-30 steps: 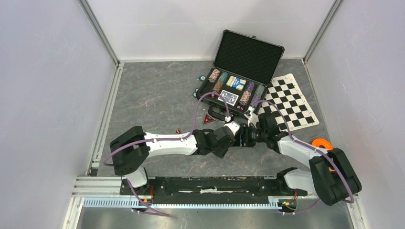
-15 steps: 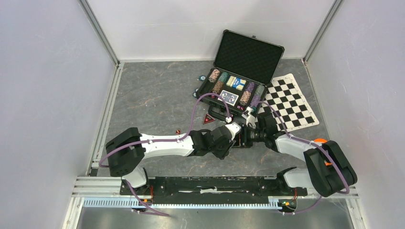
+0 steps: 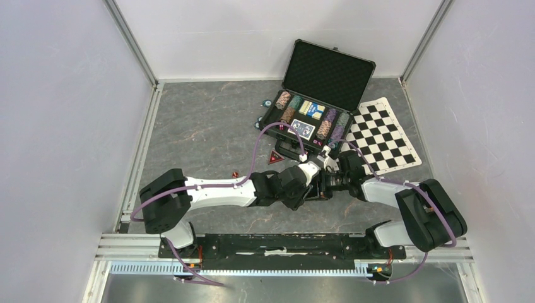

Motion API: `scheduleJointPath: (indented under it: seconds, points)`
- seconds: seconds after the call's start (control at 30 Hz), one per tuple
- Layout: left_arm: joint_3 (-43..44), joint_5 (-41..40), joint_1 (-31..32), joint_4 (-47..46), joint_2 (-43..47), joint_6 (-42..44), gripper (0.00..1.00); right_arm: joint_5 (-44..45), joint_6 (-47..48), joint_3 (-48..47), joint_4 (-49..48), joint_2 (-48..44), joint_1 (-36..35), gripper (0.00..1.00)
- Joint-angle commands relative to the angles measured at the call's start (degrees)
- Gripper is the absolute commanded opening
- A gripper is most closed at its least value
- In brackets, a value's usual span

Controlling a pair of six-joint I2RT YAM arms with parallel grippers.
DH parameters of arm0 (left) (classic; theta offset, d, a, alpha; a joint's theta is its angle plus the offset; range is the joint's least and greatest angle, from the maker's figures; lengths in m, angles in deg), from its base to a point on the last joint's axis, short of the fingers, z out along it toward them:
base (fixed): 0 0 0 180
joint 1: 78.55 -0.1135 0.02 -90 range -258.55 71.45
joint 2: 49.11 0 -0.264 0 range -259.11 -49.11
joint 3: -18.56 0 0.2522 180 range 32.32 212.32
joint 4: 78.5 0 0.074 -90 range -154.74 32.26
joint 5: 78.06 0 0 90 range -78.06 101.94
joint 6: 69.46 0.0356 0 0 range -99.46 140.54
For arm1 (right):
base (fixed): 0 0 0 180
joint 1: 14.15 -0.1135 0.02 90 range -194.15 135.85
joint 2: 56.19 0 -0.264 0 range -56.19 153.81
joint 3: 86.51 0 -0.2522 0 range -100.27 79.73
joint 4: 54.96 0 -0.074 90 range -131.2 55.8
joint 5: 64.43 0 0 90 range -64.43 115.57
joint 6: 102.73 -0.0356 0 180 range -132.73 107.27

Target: Pack up texas hold em set

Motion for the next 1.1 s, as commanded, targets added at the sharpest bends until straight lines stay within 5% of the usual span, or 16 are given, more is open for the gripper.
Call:
scheduleJointPath:
  seconds: [0.0, 0.23, 0.3, 0.33, 0.4, 0.53, 0.8, 1.07]
  points:
    - [2.1, 1.2, 0.0, -2.9, 0.3, 2.6, 0.35, -2.4, -1.5, 0.4, -2.7, -0.9, 0.1, 0.38]
    - [2.4, 1.0, 0.0, -4.8, -0.2, 2.8, 0.35, -3.2, -2.5, 0.5, -2.9, -0.8, 0.1, 0.26]
    - [2.5, 1.5, 0.0, -5.5, -0.4, 2.7, 0.35, -3.1, -2.6, 0.4, -2.9, -0.9, 0.1, 0.15]
    - [2.5, 1.6, 0.0, -5.7, -0.5, 2.7, 0.36, -2.7, -2.3, 0.2, -2.2, -0.9, 0.1, 0.0]
    - [2.6, 1.6, 0.0, -5.9, -0.3, 2.7, 0.43, -1.3, -1.2, -0.6, -0.3, -1.1, 0.1, 0.0]
    - [1.8, 1.0, 0.0, -6.0, 1.5, 1.8, 0.72, 4.4, 4.2, -4.1, 7.3, -2.7, 0.2, 0.0]
    - [-3.6, -0.4, -0.2, -5.9, 11.1, -1.7, 0.97, 23.6, 18.8, -14.9, 27.1, -7.8, 2.7, 0.0]
    - [-11.1, -4.1, -4.2, -3.9, 24.9, -6.3, 1.0, 49.1, 27.2, -20.4, 35.1, -19.1, 3.4, 0.0]
